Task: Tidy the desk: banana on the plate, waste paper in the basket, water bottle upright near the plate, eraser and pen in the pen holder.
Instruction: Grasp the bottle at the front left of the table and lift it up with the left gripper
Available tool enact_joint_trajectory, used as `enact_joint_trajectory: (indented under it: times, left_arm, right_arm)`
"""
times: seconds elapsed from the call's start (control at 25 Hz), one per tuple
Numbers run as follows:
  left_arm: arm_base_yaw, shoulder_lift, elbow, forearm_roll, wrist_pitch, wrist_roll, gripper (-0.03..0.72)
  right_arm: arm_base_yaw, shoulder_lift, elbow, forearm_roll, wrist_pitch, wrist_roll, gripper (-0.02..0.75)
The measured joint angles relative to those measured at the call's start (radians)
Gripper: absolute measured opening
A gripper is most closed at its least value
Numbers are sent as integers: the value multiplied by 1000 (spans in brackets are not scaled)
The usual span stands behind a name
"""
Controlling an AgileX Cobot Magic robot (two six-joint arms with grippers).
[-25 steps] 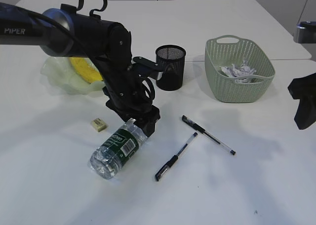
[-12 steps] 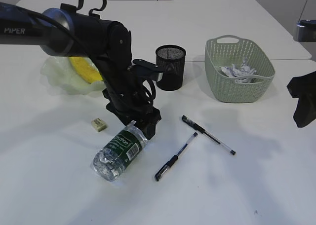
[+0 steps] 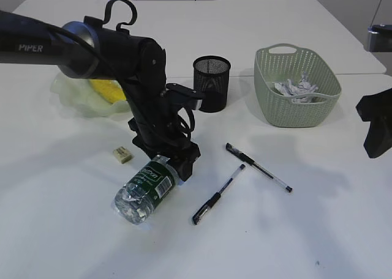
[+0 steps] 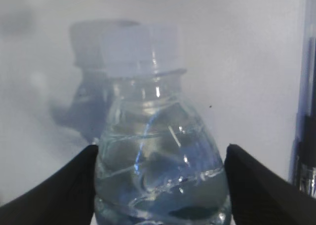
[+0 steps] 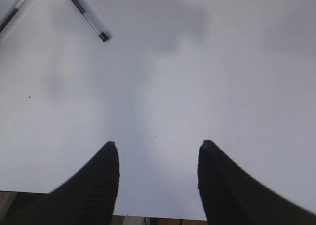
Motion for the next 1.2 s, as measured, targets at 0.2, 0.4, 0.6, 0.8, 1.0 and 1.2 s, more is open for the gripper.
enact_joint_trajectory:
  times: [0.2, 0.4, 0.6, 0.8, 1.0, 1.2]
  left_arm:
    - [0, 0, 0, 0, 0, 0, 465]
    - [0, 0, -1, 6, 14, 0, 410]
    - [-2, -13, -2, 51, 49, -1, 406]
    - [4, -79, -2, 59, 52, -1, 404]
    - [43, -141, -2, 52, 60, -1, 404]
    - [130, -219, 17, 49, 61, -1, 403]
  right_arm:
    - [0, 0, 0, 0, 0, 0, 388]
    - [0, 0, 0, 0, 0, 0, 387]
    - [0, 0, 0, 0, 0, 0, 388]
    - [0, 0, 0, -2, 0, 0, 388]
    - [0, 0, 0, -2, 0, 0, 387]
    - [0, 0, 0, -2, 0, 0, 388]
